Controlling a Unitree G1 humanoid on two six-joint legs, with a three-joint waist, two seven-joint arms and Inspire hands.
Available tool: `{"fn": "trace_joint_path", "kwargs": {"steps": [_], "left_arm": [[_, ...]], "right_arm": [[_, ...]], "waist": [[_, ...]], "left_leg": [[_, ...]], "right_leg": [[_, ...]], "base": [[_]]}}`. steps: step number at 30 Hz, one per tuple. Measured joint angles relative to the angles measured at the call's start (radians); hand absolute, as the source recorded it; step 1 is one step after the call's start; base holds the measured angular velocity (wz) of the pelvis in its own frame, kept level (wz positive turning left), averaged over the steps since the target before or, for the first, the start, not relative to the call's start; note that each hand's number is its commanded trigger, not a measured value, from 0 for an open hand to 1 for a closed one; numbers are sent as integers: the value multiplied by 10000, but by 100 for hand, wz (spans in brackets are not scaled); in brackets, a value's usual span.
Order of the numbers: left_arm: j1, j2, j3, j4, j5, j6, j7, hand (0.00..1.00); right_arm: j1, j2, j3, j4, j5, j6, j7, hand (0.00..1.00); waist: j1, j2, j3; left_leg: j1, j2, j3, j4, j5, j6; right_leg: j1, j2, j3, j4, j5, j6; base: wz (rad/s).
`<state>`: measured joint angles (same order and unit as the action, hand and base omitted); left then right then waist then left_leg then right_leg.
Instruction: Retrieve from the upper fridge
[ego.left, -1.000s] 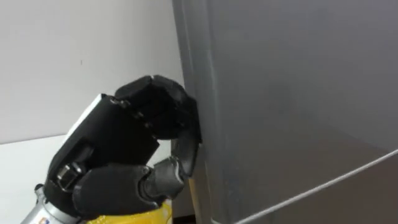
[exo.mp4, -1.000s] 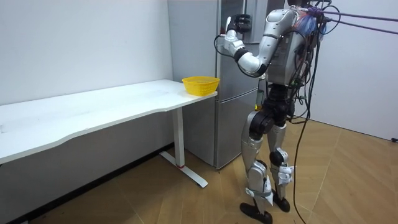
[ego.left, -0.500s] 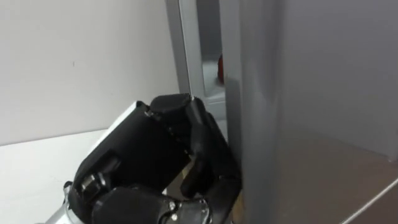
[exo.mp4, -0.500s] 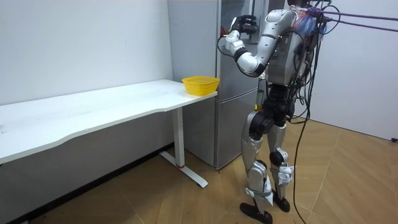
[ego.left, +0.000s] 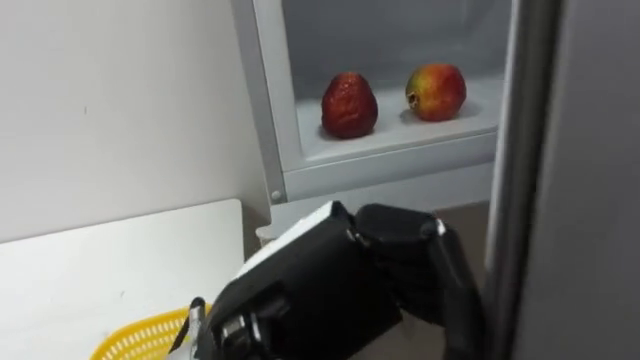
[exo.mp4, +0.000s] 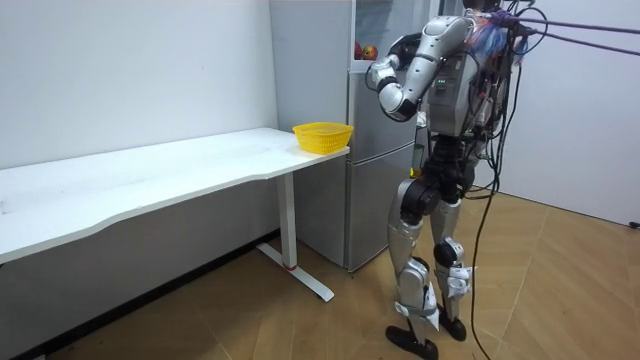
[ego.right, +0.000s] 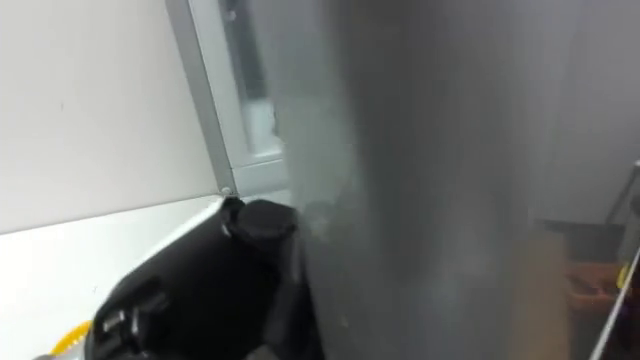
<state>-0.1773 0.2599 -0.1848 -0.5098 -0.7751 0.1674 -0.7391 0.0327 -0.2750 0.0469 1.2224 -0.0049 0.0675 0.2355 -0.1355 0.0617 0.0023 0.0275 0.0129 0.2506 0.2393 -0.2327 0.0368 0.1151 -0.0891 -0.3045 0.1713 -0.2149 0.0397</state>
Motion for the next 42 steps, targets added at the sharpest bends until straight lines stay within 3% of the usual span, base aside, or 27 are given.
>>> {"fn": "trace_joint_path", "kwargs": {"steps": [7,13,26,31,42], "left_arm": [[-834,-23,-1153,-13,-6,62,-216,0],[-1223,-59,-1816,-9,-1,72,-405,0],[-1517,-238,-2174,128,8,74,-349,0],[-1868,-497,-2508,384,9,66,-179,0],[-2367,-852,-3278,432,12,30,540,0]], "right_arm": [[-4,-53,321,-64,-505,293,-25,0],[54,-46,712,27,-1638,588,0,0],[76,-43,1183,652,-2411,865,228,0],[47,-35,1398,658,-2406,873,401,0],[-251,-10,1491,739,-2406,867,359,0]], "waist": [[-123,-73,33],[-279,-39,12],[-457,98,-4],[-501,110,0],[-861,73,84]], "left_leg": [[-212,25,229,20,-1,0],[-215,36,247,29,-1,0],[-81,102,249,136,-5,2],[-65,107,283,154,-5,2],[-88,104,355,120,-3,0]], "right_leg": [[-316,24,198,71,15,-7],[-407,39,356,174,16,-8],[-282,37,350,152,27,-37],[-278,61,440,171,30,-42],[-326,58,533,138,36,-49]], "base": [[-7],[-8],[0],[-2],[-2]]}}
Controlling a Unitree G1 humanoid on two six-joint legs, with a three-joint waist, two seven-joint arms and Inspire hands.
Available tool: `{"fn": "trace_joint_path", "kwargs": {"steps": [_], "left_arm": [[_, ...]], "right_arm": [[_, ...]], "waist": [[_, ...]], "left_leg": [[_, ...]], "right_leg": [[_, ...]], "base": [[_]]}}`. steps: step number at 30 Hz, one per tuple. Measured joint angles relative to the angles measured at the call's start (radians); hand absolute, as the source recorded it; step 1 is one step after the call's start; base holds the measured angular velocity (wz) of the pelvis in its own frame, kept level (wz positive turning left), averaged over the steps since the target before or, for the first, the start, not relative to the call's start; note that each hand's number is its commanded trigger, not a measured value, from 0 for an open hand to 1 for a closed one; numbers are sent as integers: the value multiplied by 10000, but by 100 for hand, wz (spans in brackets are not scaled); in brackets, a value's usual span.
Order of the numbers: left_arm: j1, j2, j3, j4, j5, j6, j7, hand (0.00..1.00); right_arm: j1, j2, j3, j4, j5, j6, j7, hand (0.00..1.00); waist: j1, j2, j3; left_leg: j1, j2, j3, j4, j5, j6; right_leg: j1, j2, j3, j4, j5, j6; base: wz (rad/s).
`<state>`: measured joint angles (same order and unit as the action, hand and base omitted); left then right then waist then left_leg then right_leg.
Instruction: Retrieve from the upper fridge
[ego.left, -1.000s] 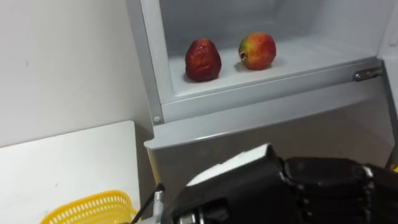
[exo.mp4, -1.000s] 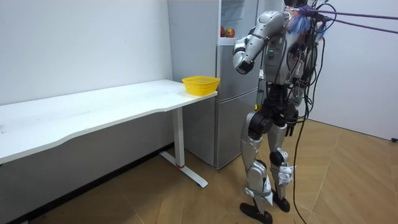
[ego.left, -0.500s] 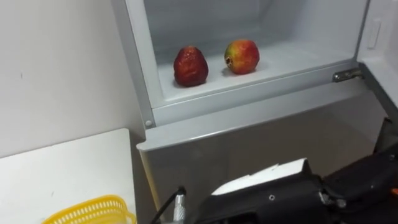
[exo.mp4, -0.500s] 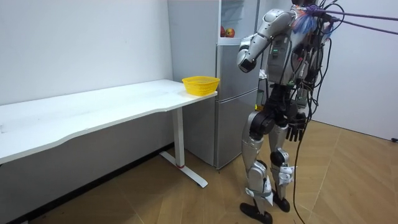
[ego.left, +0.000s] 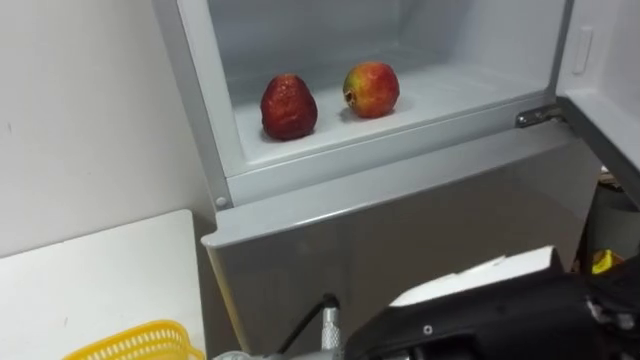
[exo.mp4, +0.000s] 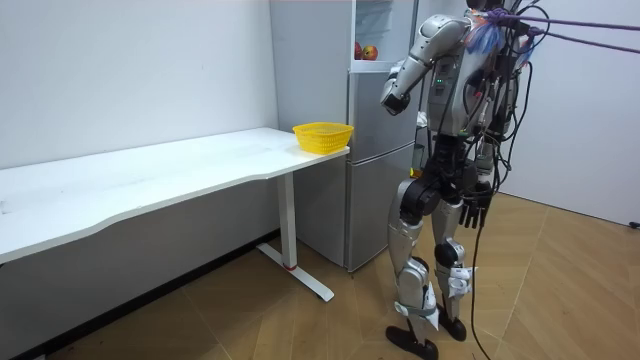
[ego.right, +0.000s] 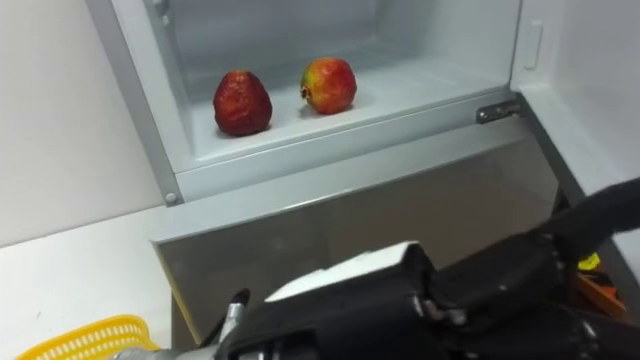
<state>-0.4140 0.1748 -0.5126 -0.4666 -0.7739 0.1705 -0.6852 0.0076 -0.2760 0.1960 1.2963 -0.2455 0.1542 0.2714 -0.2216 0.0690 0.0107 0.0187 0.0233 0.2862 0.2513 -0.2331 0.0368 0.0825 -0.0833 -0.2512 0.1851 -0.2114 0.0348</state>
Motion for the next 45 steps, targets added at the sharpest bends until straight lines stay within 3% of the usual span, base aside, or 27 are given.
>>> {"fn": "trace_joint_path", "kwargs": {"steps": [7,10,22,29,38,42,44,45], "left_arm": [[-640,-154,-247,102,-1,0,150,0],[-951,-580,-499,349,13,0,256,0],[-1208,-1246,-979,941,-17,-19,278,0],[-1421,-1402,-1197,1356,-11,-53,506,0],[-1420,-1418,-1285,1426,2,-107,936,0],[-1254,-976,-1130,1719,20,-301,1127,0],[-988,-698,-839,1666,519,-265,1174,0],[-663,-423,-480,1475,934,-224,1337,0]], "right_arm": [[-154,-2,7,-31,18,3,-11,0],[-190,0,116,-38,8,-2,-87,0],[-300,-11,543,-11,203,6,-95,0],[-294,-10,548,-12,220,-2,-283,0],[-241,-17,556,26,520,-2,-330,0],[-214,-2,529,240,562,-51,-477,0],[-141,36,284,340,520,-96,-497,0],[-49,41,105,330,548,-115,-498,0]], "waist": [[-217,-62,4],[-219,-59,2],[-503,58,-74],[-619,87,-70],[-747,79,-57],[-500,115,-7],[-296,104,0],[-172,100,3]], "left_leg": [[-122,3,31,13,1,-1],[-117,-6,59,13,1,-1],[-93,18,114,58,1,-1],[-29,24,126,66,7,9],[67,11,192,-44,9,9],[295,5,342,-180,26,-20],[383,5,373,-278,55,-51],[392,3,372,-309,79,-59]], "right_leg": [[-161,5,46,12,3,-1],[-161,4,32,24,5,1],[-124,-25,7,129,10,-3],[-129,-37,20,174,-5,-3],[-66,-9,58,171,-4,-2],[48,-22,150,137,-5,0],[74,-17,164,116,-5,-1],[62,-17,164,115,-9,-9]], "base": [[-3],[-1],[1],[0],[-2],[-11],[-10],[0]]}}
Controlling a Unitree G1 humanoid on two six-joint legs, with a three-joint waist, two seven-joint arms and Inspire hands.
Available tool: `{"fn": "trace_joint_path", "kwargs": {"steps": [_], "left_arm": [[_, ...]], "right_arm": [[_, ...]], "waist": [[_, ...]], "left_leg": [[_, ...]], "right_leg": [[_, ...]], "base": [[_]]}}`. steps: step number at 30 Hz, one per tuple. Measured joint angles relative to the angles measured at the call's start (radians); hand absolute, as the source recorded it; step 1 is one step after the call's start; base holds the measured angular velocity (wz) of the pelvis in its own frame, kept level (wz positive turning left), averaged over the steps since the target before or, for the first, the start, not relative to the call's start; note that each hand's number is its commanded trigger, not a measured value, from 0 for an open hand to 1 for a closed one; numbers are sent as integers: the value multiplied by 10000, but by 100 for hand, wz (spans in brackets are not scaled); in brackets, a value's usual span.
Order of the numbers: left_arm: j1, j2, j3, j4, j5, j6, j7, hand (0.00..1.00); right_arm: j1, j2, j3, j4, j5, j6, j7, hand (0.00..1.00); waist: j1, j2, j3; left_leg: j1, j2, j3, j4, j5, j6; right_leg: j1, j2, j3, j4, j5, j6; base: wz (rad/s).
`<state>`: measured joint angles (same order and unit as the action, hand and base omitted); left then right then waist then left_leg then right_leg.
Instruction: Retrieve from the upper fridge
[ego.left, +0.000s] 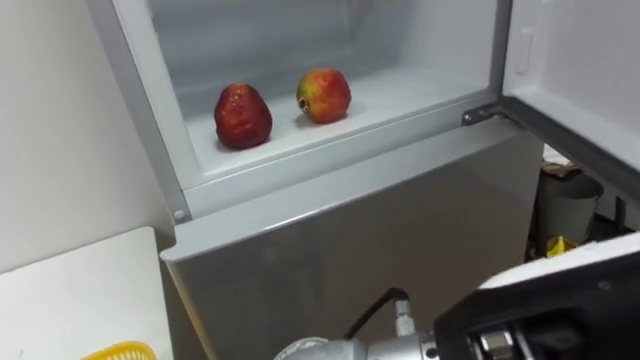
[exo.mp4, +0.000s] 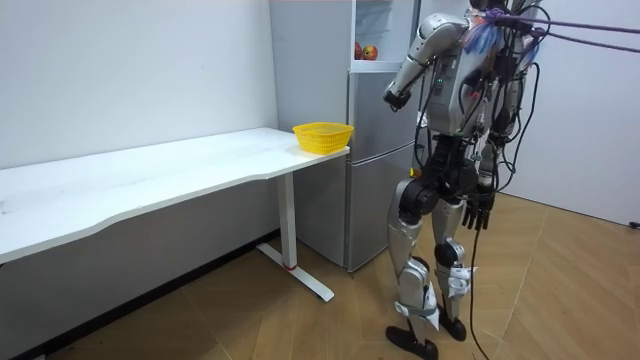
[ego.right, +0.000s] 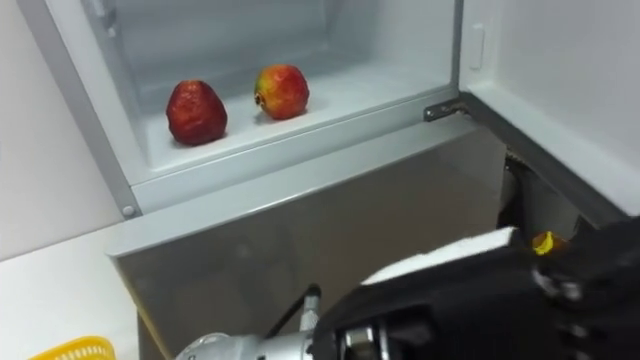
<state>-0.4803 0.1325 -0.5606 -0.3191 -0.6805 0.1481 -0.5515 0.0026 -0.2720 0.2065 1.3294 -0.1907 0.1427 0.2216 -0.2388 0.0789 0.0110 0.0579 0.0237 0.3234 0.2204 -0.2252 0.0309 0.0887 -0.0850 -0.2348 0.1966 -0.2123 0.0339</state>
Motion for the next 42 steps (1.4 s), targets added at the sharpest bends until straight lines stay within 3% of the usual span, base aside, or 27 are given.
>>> {"fn": "trace_joint_path", "kwargs": {"steps": [1,2,3,4,5,7,9,10,12,16,20,23,25,26,28,30,34,36,38,41,42], "left_arm": [[297,405,455,-268,253,7,105,0],[466,619,732,-432,398,12,141,0],[940,907,1463,-851,777,10,215,0],[1343,1051,2284,-1194,1187,-4,317,0],[1519,1111,2681,-1358,1407,-18,405,0],[1972,1248,4186,-1860,1846,-44,784,0],[2049,1463,5146,-2111,2059,-83,1248,0],[2216,1621,5794,-2229,2217,-311,1561,0],[2412,1633,6726,-2340,2428,-500,2086,0],[3221,1588,8516,-2490,2448,-1035,3546,0],[3646,1587,9937,-2498,2636,-1374,4806,0],[3905,1598,11242,-2401,2893,-1750,6089,0],[4206,1599,12285,-2263,2934,-2080,7166,0],[4334,1599,12485,-2251,2933,-2173,7399,0],[5096,1590,13164,-2121,2945,-2729,8281,0],[5715,1539,13367,-1548,2999,-3096,8841,0],[6909,1101,13342,183,2384,-3068,9858,0],[7326,973,13301,1153,1768,-3015,10200,0],[7359,744,13248,2201,1187,-3020,10458,0],[7502,698,12429,4522,351,-2985,10813,0],[7591,630,11946,5328,23,-2936,10808,0]], "right_arm": [[92,2,-155,-15,10,-18,-2,0],[153,13,-257,-16,-25,-42,-9,0],[361,44,-511,12,-39,-159,-53,0],[575,59,-854,12,-35,-209,-104,0],[645,73,-1029,14,-37,-209,-126,0],[917,148,-1270,26,-49,-210,-259,0],[1159,189,-1600,4,-104,-239,-334,0],[1235,194,-1886,-38,-153,-285,-403,0],[1411,202,-2122,-122,-306,-484,-554,0],[1642,216,-2633,-372,-552,-628,-684,0],[1979,239,-3088,-424,-593,-790,-848,0],[2359,373,-3393,-424,-726,-804,-1100,0],[2712,410,-3595,-507,-787,-805,-1100,0],[2764,417,-3590,-542,-787,-803,-1094,0],[2936,430,-3590,-585,-1001,-785,-1013,0],[2929,430,-3575,-612,-1254,-778,-978,0],[2932,428,-3558,-824,-1281,-716,-988,0],[2912,432,-3558,-1112,-1292,-558,-980,0],[2937,466,-3547,-1228,-1331,-533,-968,0],[2888,534,-3395,-1425,-1348,-422,-937,0],[2834,597,-3356,-1420,-1410,-361,-944,0]], "waist": [[98,-18,12],[218,-24,17],[441,-47,31],[679,-68,27],[847,-78,24],[1496,-210,6],[1852,-328,-66],[2036,-313,-121],[2258,-381,-113],[2651,-289,-189],[2779,-246,-173],[3087,-193,-173],[3238,-95,-187],[3287,-72,-191],[3337,-38,-188],[3397,-18,-179],[3526,0,-156],[3466,-125,-190],[3477,-179,-167],[3510,-304,-148],[3508,-276,-181]], "left_leg": [[-19,2,1,-1,17,-7],[-26,3,-5,-3,24,-14],[-34,10,-33,-2,32,-28],[-85,5,-133,0,41,-40],[-111,5,-161,0,44,-43],[-137,8,-249,-2,68,-62],[-122,1,-330,-2,71,-66],[-90,-17,-475,1,71,-66],[-15,-38,-628,-3,70,-67],[75,-36,-630,-6,69,-67],[133,-53,-768,-2,68,-68],[245,-53,-767,-145,55,-75],[229,-64,-770,-171,52,-65],[233,-65,-769,-164,51,-64],[264,-75,-797,-147,58,-59],[205,-79,-829,-135,75,-63],[165,-146,-1132,-89,76,-59],[146,-186,-1241,-75,78,-55],[155,-219,-1311,-73,89,-42],[100,-220,-1349,-78,86,-41],[84,-219,-1351,-74,85,-39]], "right_leg": [[-28,-3,-25,28,-14,-22],[-44,-10,-42,50,-30,-38],[-13,-1,-107,4,-35,-47],[-9,12,-155,-96,-35,-51],[-19,16,-182,-85,-35,-53],[-16,35,-202,-79,-30,-65],[84,32,-351,-107,-31,-65],[175,68,-454,-117,-32,-63],[278,92,-477,-122,-30,-62],[409,80,-696,-114,-32,-58],[513,75,-731,-125,-40,-45],[544,98,-671,-121,-57,-51],[542,82,-661,-106,-71,-67],[529,71,-666,-114,-83,-71],[504,-6,-690,-74,-102,-75],[482,-7,-747,-29,-110,-91],[470,3,-831,-12,-125,-89],[463,-10,-933,2,-153,-87],[471,-26,-963,64,-194,-52],[448,-25,-997,85,-198,-50],[433,-18,-974,89,-196,-51]], "base": [[0],[5],[10],[15],[13],[7],[19],[23],[19],[7],[5],[-14],[-6],[0],[0],[4],[9],[8],[13],[0],[0]]}}
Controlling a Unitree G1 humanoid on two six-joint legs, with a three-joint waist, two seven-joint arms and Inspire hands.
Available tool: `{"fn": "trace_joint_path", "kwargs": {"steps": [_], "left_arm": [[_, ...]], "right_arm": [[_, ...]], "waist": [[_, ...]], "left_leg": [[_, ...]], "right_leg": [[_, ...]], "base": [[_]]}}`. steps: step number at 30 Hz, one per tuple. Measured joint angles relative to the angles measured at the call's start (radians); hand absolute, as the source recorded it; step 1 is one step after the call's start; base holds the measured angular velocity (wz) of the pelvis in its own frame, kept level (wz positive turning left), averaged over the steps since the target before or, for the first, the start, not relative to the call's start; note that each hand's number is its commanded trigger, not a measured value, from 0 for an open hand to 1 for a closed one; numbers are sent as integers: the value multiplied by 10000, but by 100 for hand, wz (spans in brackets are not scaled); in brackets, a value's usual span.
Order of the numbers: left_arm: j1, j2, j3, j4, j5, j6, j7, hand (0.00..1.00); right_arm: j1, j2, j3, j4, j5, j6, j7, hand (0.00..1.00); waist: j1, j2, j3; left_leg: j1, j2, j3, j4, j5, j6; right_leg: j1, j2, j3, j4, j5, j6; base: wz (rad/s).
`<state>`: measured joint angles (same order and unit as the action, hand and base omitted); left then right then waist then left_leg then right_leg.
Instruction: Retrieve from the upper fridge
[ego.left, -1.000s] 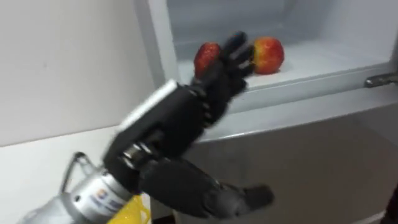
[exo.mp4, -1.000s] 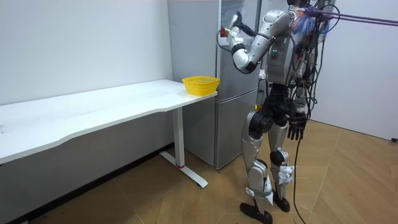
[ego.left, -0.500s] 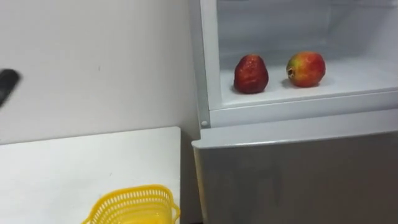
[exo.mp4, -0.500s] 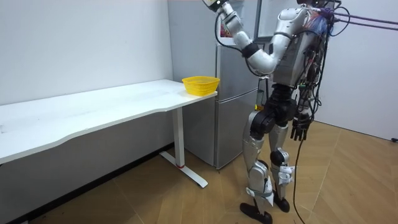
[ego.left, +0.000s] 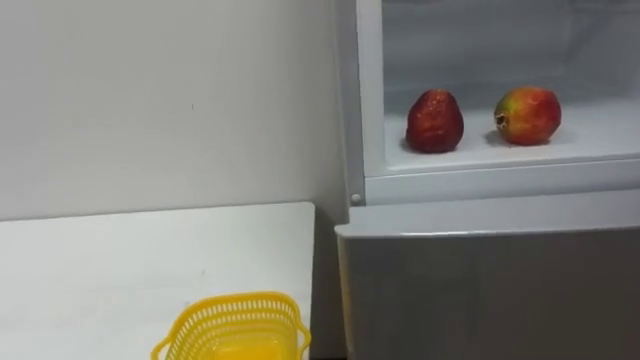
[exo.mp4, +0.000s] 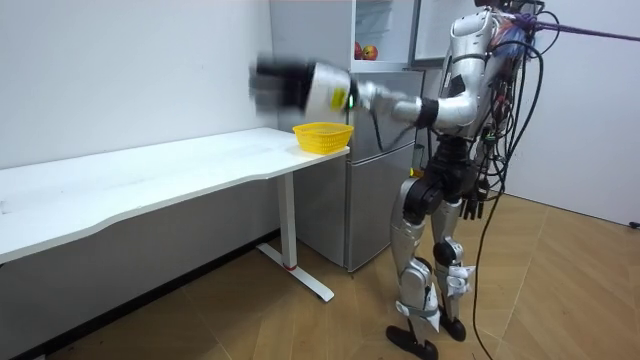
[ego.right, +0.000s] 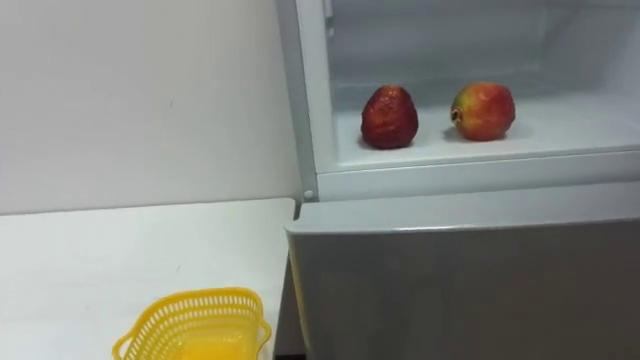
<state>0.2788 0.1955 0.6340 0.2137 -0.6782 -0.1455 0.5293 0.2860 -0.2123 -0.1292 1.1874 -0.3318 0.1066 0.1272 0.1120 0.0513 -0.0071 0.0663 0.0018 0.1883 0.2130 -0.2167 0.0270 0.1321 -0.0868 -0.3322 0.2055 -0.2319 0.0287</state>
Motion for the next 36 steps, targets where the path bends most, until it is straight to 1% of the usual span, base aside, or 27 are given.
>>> {"fn": "trace_joint_path", "kwargs": {"steps": [1,2,4,5,6,7,8,9,10,11,13,14,15,16,17,18,19,20,22,24,25,26,27,29,31,32,36], "left_arm": [[53,-161,-431,723,-311,81,-9,0],[44,-205,-672,1172,-389,97,-31,0],[-41,-297,-1608,3161,-470,208,-361,0],[-70,-317,-1842,3705,-465,224,-510,0],[-101,-384,-2317,4810,-469,285,-862,0],[-106,-525,-2650,5669,-468,383,-1187,0],[-95,-614,-2776,6010,-467,409,-1342,0],[-84,-736,-3001,6743,-341,502,-1675,0],[-94,-799,-3091,7441,-9,647,-2008,0],[-106,-825,-3115,7735,246,708,-2154,0],[-50,-875,-3130,8658,1322,961,-2677,0],[-35,-869,-3181,8818,1517,1006,-2802,0],[-15,-844,-3441,9118,1963,1079,-2990,0],[-17,-826,-3663,9291,2667,1251,-3197,0],[-19,-830,-3731,9320,3048,1334,-3323,0],[-25,-843,-3953,9354,3651,1444,-3568,0],[-53,-868,-4176,9356,4161,1538,-3797,0],[-75,-874,-4278,9356,4422,1583,-3910,0],[-237,-857,-4761,9345,5372,1808,-4250,0],[-371,-848,-5080,9344,5933,1915,-4460,0],[-457,-750,-5233,9329,6167,1933,-4569,0],[-471,-688,-5327,9307,6313,1967,-4638,0],[-516,-607,-5425,9217,6574,2093,-4774,0],[-594,-599,-5428,9161,6950,2217,-4900,0],[-675,-565,-5461,9149,7442,2403,-5033,0],[-688,-552,-5554,9150,7595,2456,-5041,0],[-745,-487,-5809,9147,8542,2861,-5263,0]], "right_arm": [[-1,67,-3,-35,-51,45,17,0],[2,105,-4,-43,-115,60,35,0],[-12,300,-6,-107,-389,171,65,0],[-11,333,-4,-114,-373,178,64,0],[6,396,-3,-122,-386,186,72,0],[3,459,-5,-121,-501,202,76,0],[-6,482,-5,-83,-542,198,76,0],[-6,509,-1,-38,-590,198,79,0],[-7,527,-2,11,-573,213,120,0],[-16,530,-4,37,-577,228,163,0],[-105,543,4,256,-574,268,220,0],[-118,541,41,291,-573,268,248,0],[-187,523,203,312,-576,278,292,0],[-271,523,290,309,-590,330,370,0],[-309,524,295,310,-597,365,407,0],[-403,524,313,360,-601,408,487,0],[-505,524,430,469,-575,455,511,0],[-555,525,532,520,-576,480,513,0],[-720,533,831,595,-578,614,609,0],[-942,538,1013,736,-590,673,613,0],[-1039,539,1084,814,-590,684,620,0],[-1068,539,1090,833,-590,685,641,0],[-1086,538,1104,840,-582,699,681,0],[-1096,539,1276,873,-574,747,679,0],[-1096,550,1501,871,-576,947,696,0],[-1098,554,1517,873,-575,984,715,0],[-1119,559,1678,969,-574,1161,819,0]], "waist": [[-41,-133,46],[-73,-149,45],[-219,-219,47],[-231,-223,41],[-288,-214,35],[-342,-221,37],[-372,-226,40],[-421,-246,42],[-472,-257,51],[-493,-261,50],[-515,-266,54],[-507,-261,55],[-522,-257,57],[-564,-268,54],[-573,-278,50],[-575,-292,49],[-582,-313,48],[-590,-329,45],[-655,-391,49],[-807,-434,58],[-857,-462,55],[-864,-474,53],[-877,-497,58],[-877,-518,58],[-884,-518,58],[-874,-518,58],[-874,-521,58]], "left_leg": [[3,-3,-7,-3,-3,3],[4,-3,-14,-3,-3,3],[-28,2,-27,-110,-4,3],[-27,4,-16,-114,-9,6],[-13,14,15,-112,-26,6],[-1,20,42,-114,-41,3],[9,21,45,-114,-46,3],[30,18,40,-115,-53,5],[101,19,40,-142,-60,-1],[151,19,38,-159,-63,-6],[235,32,47,-154,-85,-18],[245,38,49,-151,-90,-20],[238,41,43,-150,-90,-20],[185,38,10,-137,-88,-20],[176,37,9,-136,-87,-21],[176,32,11,-136,-85,-20],[178,26,12,-129,-79,-18],[178,25,12,-122,-74,-17],[172,19,12,-82,-63,-7],[166,10,14,-81,-56,4],[168,11,23,-83,-56,4],[169,11,24,-85,-56,4],[178,11,28,-97,-56,3],[192,10,39,-133,-56,2],[198,6,36,-154,-57,0],[198,5,38,-157,-57,-1],[213,3,39,-152,-56,-6]], "right_leg": [[2,1,13,4,2,0],[4,-1,7,17,2,0],[-1,8,9,19,2,0],[2,6,8,14,2,0],[7,0,-16,17,3,1],[2,0,-7,29,3,1],[2,1,1,32,3,2],[27,5,18,21,4,3],[100,15,51,-19,4,4],[137,19,55,-22,5,4],[204,3,81,-45,5,4],[212,-1,86,-43,5,4],[204,-7,60,-36,5,4],[188,-9,30,-35,6,3],[177,-18,26,-28,6,2],[175,-27,28,-24,6,2],[181,-29,63,-30,6,2],[184,-33,65,-30,5,1],[213,-41,62,-49,3,-1],[213,-46,65,-76,3,-1],[218,-40,72,-154,3,0],[236,-32,75,-187,3,0],[238,-22,114,-197,3,0],[235,4,187,-197,4,2],[232,6,195,-210,5,4],[230,5,195,-213,5,4],[214,8,237,-218,6,5]], "base": [[0],[0],[0],[-7],[-8],[-9],[-4],[0],[0],[0],[0],[0],[0],[4],[4],[0],[0],[0],[0],[0],[0],[0],[0],[-4],[-2],[0],[0]]}}
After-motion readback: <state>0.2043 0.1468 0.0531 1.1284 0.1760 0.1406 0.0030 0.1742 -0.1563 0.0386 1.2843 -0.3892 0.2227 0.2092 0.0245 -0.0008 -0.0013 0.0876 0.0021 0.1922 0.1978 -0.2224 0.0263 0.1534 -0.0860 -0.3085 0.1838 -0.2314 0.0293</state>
